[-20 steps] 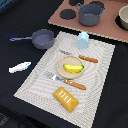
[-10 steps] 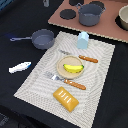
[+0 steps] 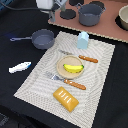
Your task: Interact with the objects in diverse but meaningful ways.
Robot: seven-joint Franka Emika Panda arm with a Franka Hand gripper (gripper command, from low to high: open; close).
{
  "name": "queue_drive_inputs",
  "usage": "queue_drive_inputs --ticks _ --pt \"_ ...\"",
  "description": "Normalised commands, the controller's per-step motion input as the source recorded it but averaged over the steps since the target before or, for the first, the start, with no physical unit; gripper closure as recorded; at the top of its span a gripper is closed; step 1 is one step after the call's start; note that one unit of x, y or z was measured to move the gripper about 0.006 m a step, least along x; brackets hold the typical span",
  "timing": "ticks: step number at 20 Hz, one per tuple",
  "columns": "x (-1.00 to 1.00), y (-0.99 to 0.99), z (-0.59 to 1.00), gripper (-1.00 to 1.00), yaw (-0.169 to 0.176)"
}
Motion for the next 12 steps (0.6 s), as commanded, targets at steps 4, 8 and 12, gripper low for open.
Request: queue_drive_inputs --ticks 4,8,12 --pt "0.75 -0.58 0.0 -1.0 0.039" --pt "0.71 -0.76 -0.01 -1.0 0.016" --pt "0.69 -0.77 -0.03 -1.0 0.012"
